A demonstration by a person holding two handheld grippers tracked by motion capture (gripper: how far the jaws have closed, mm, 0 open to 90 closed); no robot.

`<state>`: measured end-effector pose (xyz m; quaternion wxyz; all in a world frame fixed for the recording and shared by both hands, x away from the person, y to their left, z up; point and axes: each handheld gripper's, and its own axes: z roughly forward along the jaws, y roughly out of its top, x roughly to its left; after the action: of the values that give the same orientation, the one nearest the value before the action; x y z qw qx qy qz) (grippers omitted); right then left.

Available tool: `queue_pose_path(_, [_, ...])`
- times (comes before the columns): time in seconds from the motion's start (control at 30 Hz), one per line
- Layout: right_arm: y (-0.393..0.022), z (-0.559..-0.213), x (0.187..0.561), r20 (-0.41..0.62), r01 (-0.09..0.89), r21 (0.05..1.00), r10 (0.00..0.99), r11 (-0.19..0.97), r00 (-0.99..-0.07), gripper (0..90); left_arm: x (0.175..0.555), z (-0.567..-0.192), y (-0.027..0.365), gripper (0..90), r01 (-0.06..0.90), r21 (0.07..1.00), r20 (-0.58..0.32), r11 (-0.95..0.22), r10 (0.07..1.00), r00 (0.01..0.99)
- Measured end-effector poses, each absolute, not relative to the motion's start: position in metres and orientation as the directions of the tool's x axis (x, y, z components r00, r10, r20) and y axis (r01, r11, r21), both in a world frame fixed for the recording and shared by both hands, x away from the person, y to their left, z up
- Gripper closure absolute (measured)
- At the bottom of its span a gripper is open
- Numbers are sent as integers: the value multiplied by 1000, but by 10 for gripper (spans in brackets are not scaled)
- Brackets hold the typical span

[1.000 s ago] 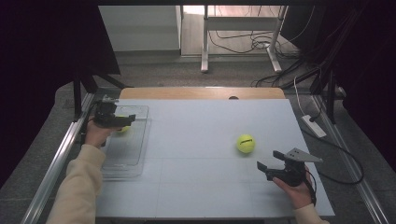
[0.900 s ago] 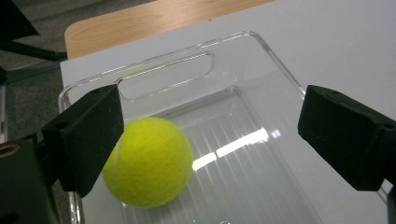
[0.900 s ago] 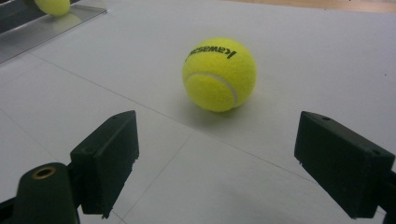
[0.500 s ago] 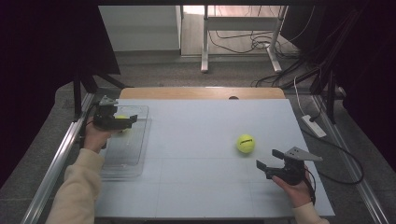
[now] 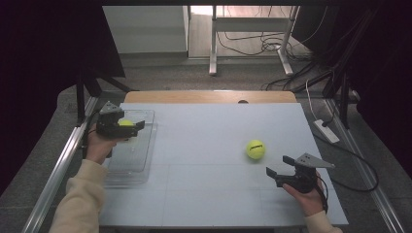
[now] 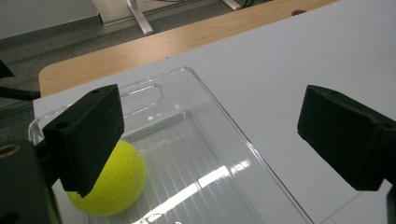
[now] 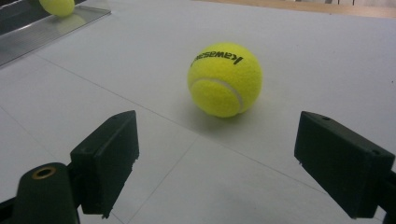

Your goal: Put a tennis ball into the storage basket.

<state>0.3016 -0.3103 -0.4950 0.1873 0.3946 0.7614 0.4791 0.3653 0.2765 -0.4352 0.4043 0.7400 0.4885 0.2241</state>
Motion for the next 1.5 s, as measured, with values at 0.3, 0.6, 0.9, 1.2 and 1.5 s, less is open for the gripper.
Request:
queue_pose_path(0.3, [-312, -494, 299, 93, 421, 878, 784, 226, -614, 141, 354, -434, 271, 80, 524, 829, -67, -196, 895, 441])
queue_pose_path(0.6, [-312, -494, 299, 90, 422, 878, 786, 228, -612, 141, 345, -435, 263, 79, 495, 847, -89, -195, 866, 493])
queue_pose_path(0.9, [-311, -494, 299, 87, 421, 877, 786, 231, -613, 140, 338, -434, 253, 81, 476, 850, -76, -223, 844, 531])
queue_pose_path(1.2, [-312, -494, 298, 87, 421, 877, 788, 229, -610, 140, 337, -435, 245, 82, 468, 852, -75, -234, 831, 552])
queue_pose_path(1.5, [-313, -493, 298, 87, 421, 878, 791, 227, -606, 140, 337, -435, 231, 82, 456, 854, -71, -250, 812, 579])
